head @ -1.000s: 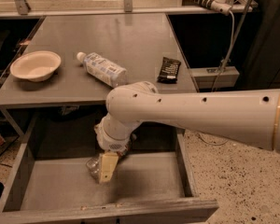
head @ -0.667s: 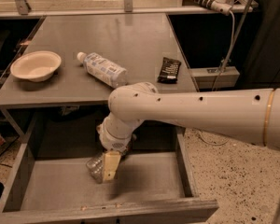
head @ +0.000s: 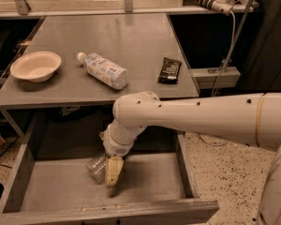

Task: Pick water bottle from top drawer and place on counter

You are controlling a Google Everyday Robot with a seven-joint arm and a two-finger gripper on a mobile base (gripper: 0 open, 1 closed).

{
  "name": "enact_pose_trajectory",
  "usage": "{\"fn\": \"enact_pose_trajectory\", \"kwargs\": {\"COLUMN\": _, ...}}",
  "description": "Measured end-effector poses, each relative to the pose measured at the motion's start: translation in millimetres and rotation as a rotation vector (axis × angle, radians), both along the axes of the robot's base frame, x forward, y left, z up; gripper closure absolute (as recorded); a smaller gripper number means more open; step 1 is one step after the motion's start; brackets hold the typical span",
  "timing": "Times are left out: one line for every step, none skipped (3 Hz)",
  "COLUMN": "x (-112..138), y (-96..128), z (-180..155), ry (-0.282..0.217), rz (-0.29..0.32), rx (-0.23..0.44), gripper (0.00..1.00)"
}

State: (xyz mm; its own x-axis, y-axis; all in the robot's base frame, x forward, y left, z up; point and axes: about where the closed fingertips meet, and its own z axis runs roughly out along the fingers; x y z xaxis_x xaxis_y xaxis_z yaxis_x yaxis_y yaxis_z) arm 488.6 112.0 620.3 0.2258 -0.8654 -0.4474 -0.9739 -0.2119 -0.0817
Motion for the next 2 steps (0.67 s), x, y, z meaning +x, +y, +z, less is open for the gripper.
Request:
{"fn": "enact_pose_trajectory", "kwargs": {"x": 0.0, "y": 0.1, "z": -0.1, "ry": 0.0, "rz": 0.0, "rx": 0.0, "gripper": 0.19}}
{"fn": "enact_pose_trajectory", "kwargs": {"x": 0.0, "y": 0.1, "z": -0.1, "ry": 0.0, "rz": 0.0, "rx": 0.0, "gripper": 0.42}}
